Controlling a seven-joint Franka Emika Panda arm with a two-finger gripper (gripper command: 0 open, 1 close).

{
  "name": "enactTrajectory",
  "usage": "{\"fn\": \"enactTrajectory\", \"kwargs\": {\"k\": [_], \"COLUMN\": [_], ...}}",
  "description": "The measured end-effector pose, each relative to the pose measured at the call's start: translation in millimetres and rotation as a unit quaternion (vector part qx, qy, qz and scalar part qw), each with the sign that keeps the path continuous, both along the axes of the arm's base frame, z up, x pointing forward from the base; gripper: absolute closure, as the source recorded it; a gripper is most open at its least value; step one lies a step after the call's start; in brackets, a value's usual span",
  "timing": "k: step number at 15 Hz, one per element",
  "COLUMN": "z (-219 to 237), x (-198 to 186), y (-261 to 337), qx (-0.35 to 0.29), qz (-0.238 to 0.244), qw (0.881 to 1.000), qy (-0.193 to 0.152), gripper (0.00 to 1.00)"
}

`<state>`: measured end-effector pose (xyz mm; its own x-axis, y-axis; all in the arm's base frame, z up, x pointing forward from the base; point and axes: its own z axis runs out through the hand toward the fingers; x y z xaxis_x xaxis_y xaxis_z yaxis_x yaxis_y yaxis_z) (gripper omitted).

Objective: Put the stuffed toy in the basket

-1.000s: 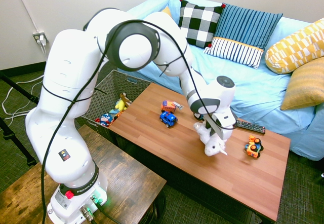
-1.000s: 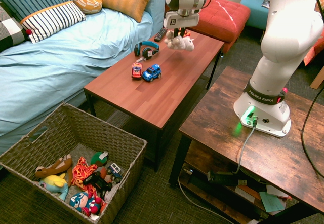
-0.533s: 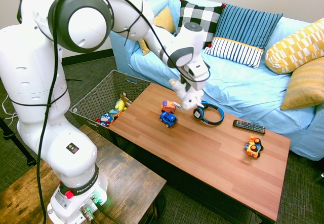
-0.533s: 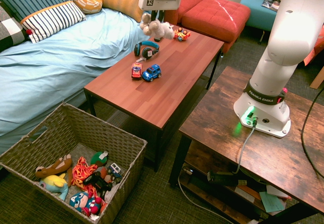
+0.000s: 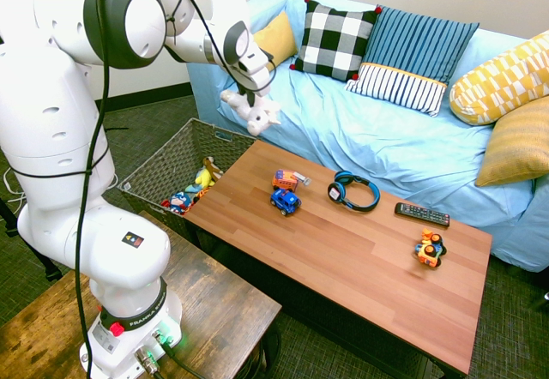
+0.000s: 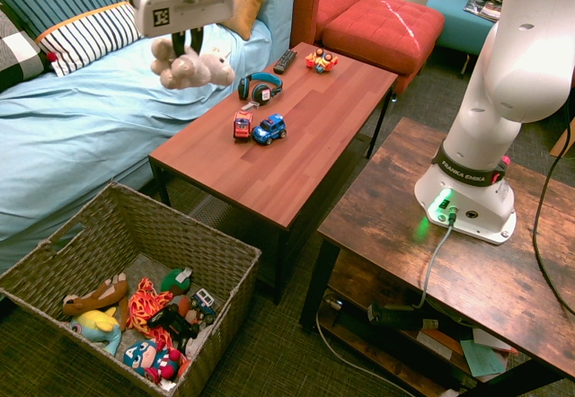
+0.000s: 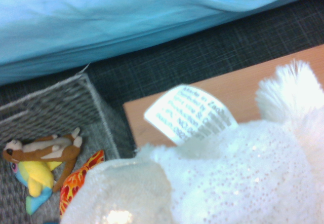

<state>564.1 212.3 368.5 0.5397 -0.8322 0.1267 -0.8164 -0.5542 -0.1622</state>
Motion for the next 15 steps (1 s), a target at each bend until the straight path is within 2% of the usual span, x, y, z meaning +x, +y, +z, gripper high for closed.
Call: {"fn": "enactTrajectory", "kwargs": {"k": [3,7,11,12,15], "z": [-35.1,-95.3,-142.4,-152.7,-163.8], "x": [-0.3,-24.6,-30.7,-32.2,-34.1], "y": [79.6,178.9,223.2,230.4,244.6], "qx": [-0.023,-0.034,-0.036,-0.038,-0.047], "qz": [0.034,0.072,0.09,0.092,0.097], "qw": [0.999,0.996,0.994,0.993,0.991], "qy": [0.014,0.036,0.059,0.066,0.074], "gripper": [1.0,1.0,1.0,0.0,0.0]}}
